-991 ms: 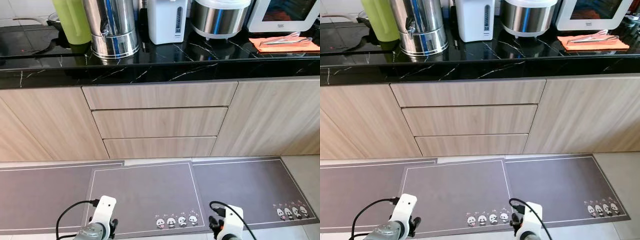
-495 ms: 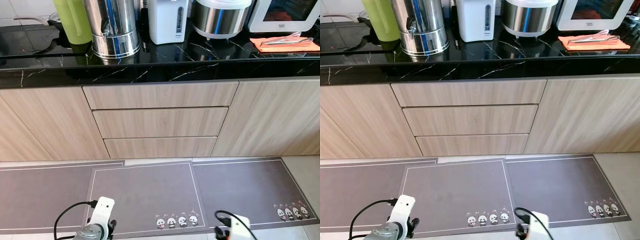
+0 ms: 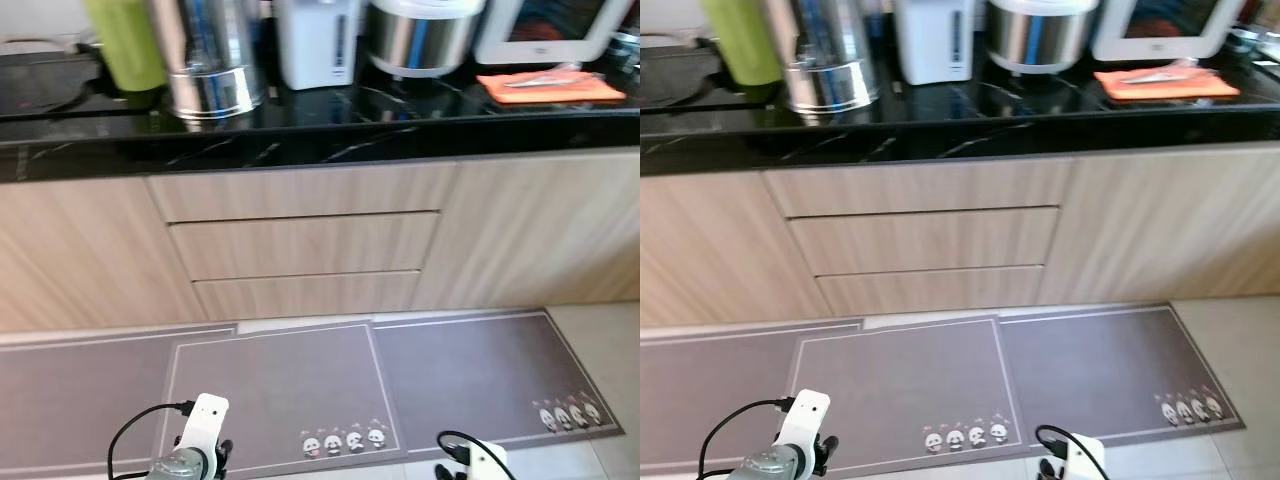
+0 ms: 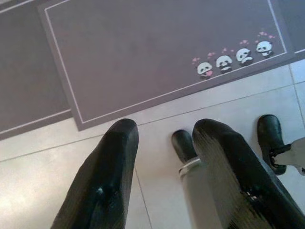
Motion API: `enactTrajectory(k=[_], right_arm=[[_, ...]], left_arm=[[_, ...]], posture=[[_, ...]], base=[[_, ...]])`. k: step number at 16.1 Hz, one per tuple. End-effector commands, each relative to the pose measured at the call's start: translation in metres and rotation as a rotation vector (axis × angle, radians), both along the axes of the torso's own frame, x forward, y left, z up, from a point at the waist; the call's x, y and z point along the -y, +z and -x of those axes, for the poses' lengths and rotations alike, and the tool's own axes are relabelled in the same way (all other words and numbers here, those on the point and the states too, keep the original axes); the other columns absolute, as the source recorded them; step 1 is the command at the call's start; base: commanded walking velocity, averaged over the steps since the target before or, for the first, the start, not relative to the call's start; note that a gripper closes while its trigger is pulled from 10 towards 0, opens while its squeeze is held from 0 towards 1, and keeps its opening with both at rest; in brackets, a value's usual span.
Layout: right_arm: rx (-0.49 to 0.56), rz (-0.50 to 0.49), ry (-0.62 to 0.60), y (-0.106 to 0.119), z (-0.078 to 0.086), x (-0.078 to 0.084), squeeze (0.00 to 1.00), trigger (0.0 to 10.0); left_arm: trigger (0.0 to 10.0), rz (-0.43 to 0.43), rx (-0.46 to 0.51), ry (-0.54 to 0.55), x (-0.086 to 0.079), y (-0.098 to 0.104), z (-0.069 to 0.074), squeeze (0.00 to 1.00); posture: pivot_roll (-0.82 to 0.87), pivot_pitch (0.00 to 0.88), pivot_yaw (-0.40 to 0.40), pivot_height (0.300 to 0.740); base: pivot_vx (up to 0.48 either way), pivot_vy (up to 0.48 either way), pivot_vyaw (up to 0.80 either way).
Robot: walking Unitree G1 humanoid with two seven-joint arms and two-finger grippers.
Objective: Kitchen organization
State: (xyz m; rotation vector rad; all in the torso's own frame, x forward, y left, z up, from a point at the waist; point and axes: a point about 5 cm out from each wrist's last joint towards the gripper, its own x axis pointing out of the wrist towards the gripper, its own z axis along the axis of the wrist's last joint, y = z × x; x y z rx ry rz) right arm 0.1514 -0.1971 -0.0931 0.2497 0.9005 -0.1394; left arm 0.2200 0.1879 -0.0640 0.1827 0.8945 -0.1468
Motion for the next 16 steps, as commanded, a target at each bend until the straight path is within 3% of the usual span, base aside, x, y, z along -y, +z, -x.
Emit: enactTrajectory(k=[1, 6, 16], right_arm=[[-0.011, -0.001, -0.007, -0.0005, -0.0005, -0.0017, 0.00, 10.0], [-0.010, -0.004, -0.003, -0.0005, -0.0026, -0.0065, 0.00, 10.0], [-0.023, -0.007, -0.010, -0.0026, 0.0058, -0.0007, 0.00, 10.0]], left_arm=[[10.0, 0.004, -0.013, 0.020, -0.0026, -0.0012, 0.0022, 0.00], [10.0, 0.003, -0.017, 0.024, -0.0046, -0.0017, 0.0035, 0.00], [10.0, 0.003, -0.028, 0.034, -0.0066, -0.0037, 0.0072, 0.00]], posture=[[-0.11, 0.000, 0.019, 0.740], [-0.11, 0.000, 0.019, 0.740], [-0.10, 0.000, 0.017, 0.740]], base=[[0.000, -0.259, 0.00], [0.000, -0.256, 0.00], [0.000, -0.258, 0.00]])
